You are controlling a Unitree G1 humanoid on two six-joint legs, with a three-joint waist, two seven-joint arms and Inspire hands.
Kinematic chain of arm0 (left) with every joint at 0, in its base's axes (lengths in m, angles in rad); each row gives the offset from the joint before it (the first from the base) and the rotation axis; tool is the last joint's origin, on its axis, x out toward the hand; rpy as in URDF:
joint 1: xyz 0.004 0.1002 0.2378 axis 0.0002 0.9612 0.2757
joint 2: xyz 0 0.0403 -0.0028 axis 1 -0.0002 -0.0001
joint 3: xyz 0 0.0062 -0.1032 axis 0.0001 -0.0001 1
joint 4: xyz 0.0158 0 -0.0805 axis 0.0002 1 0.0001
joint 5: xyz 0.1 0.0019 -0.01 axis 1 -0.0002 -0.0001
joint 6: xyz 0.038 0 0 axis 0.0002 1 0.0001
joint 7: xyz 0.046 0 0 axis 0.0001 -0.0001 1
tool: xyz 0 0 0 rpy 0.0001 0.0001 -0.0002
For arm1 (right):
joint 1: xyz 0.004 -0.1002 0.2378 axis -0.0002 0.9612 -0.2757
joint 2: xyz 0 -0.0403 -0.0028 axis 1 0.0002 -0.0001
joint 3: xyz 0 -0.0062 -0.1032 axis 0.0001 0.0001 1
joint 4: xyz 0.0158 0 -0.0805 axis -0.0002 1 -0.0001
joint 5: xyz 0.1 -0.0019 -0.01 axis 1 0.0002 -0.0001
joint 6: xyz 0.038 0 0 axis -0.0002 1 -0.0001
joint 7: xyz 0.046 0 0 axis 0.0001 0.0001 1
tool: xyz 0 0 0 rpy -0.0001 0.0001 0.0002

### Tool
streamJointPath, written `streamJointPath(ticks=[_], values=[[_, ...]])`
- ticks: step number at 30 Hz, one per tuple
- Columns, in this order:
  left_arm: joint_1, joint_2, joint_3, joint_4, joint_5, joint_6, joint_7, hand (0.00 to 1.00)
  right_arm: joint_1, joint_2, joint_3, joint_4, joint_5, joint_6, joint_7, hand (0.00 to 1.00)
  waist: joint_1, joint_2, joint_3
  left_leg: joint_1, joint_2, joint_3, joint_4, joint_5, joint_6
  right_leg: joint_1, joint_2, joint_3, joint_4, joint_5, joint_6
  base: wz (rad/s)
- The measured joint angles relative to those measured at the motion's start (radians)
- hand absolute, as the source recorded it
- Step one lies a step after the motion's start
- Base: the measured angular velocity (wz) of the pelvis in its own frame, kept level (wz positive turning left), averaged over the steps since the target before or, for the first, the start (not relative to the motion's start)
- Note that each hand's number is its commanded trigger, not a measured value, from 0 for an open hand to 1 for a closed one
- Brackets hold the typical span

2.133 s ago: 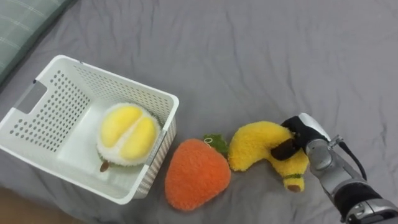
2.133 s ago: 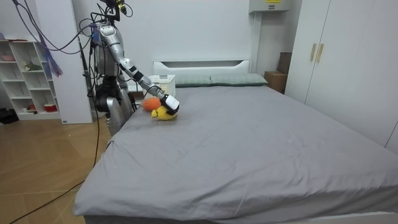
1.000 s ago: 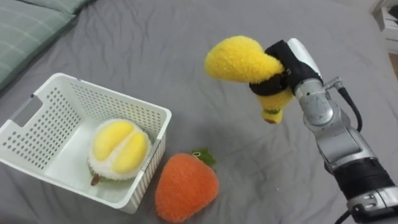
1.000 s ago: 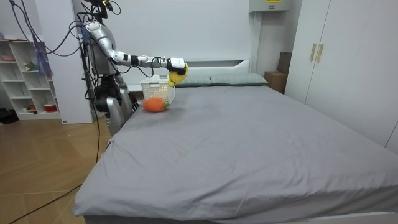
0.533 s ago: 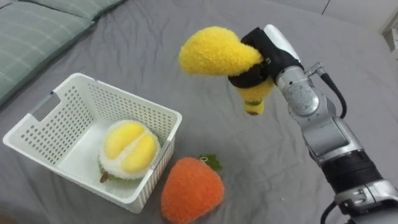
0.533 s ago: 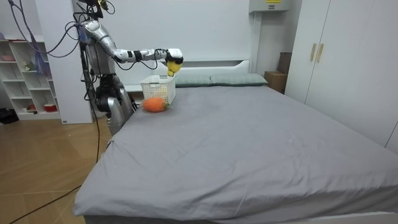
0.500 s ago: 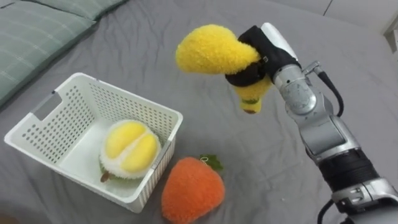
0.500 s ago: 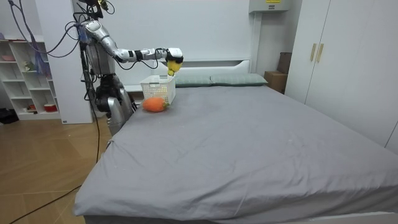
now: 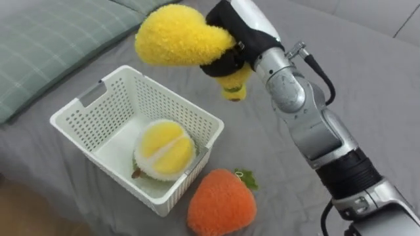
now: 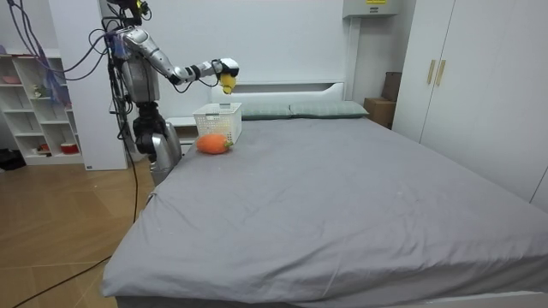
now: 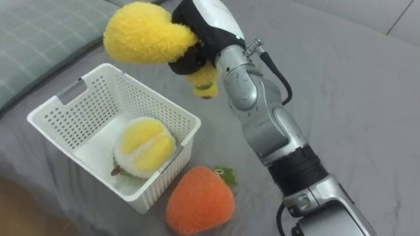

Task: Collect toys from the bed

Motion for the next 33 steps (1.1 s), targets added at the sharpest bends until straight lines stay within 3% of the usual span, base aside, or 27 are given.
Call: streamJointPath(ticks=[8, 13, 15, 16, 17, 18, 19, 23, 33], values=[[0.038, 0.002, -0.001, -0.035, 0.001, 0.027, 0.002, 0.0, -0.016, 0.053, 0.034, 0.001, -0.001, 0.026, 0.005, 1.0, 0.032, -0.021, 0.0007, -0.024, -0.014, -0.049, 0.018, 0.003, 0.001, 0.005, -0.007, -0.039, 0.0, -0.003, 0.006, 0.18], [0.043, 0.001, -0.001, -0.033, 0.001, 0.03, 0.01, 0.0, -0.055, 0.083, 0.041, 0.061, 0.005, 0.026, 0.021, 0.98, 0.054, -0.025, 0.012, -0.028, -0.025, -0.086, 0.031, 0.005, 0.001, 0.022, -0.011, -0.061, -0.004, -0.007, 0.011, 0.24], [0.048, 0.001, -0.001, -0.033, 0.004, 0.036, 0.01, 0.0, -0.055, 0.089, 0.043, 0.073, 0.004, 0.026, 0.025, 0.63, 0.059, -0.03, 0.0124, -0.03, -0.033, -0.103, 0.033, 0.008, 0.002, 0.031, -0.013, -0.071, -0.017, -0.008, 0.012, 0.24], [0.051, 0.001, -0.001, -0.033, 0.011, 0.037, 0.01, 0.0, -0.055, 0.089, 0.046, 0.073, 0.002, 0.026, 0.025, 0.55, 0.061, -0.03, 0.0124, -0.033, -0.035, -0.107, 0.035, 0.008, 0.002, 0.031, -0.014, -0.08, -0.016, -0.008, 0.012, 0.26], [0.052, 0.001, 0.0, -0.033, 0.035, 0.045, 0.01, 0.0, -0.055, 0.089, 0.048, 0.076, -0.004, 0.026, 0.026, 0.35, 0.061, -0.032, 0.012, -0.041, -0.039, -0.119, 0.037, 0.011, 0.002, 0.031, -0.018, -0.095, -0.016, -0.009, 0.013, 0.3], [0.05, 0.0, 0.0, -0.035, 0.061, 0.056, 0.01, 0.0, -0.055, 0.087, 0.048, 0.082, -0.008, 0.026, 0.026, 0.05, 0.059, -0.034, 0.0116, -0.045, -0.044, -0.131, 0.038, 0.017, 0.003, 0.028, -0.02, -0.107, -0.017, -0.009, 0.014, 0.3], [0.051, 0.0, 0.0, -0.035, 0.072, 0.057, 0.01, 0.0, -0.055, 0.087, 0.048, 0.085, -0.008, 0.026, 0.026, 0.0, 0.061, -0.034, 0.0116, -0.046, -0.045, -0.133, 0.038, 0.018, 0.003, 0.027, -0.021, -0.108, -0.017, -0.009, 0.014, 0.21], [0.056, 0.003, 0.0, -0.035, 0.091, 0.074, 0.01, 0.0, -0.056, 0.086, 0.048, 0.142, -0.009, 0.026, 0.024, 0.0, 0.084, -0.033, 0.012, -0.046, -0.048, -0.141, 0.038, 0.02, 0.003, 0.034, -0.021, -0.11, -0.016, -0.009, 0.014, 0.04], [0.081, 0.002, 0.005, -0.061, 0.109, 0.126, 0.01, 0.0, -0.056, 0.075, 0.069, 0.258, -0.048, 0.053, 0.024, 0.0, 0.087, -0.032, 0.0112, -0.061, -0.05, -0.154, 0.054, 0.021, 0.002, 0.027, -0.019, -0.111, -0.016, -0.009, 0.014, 0.04]])
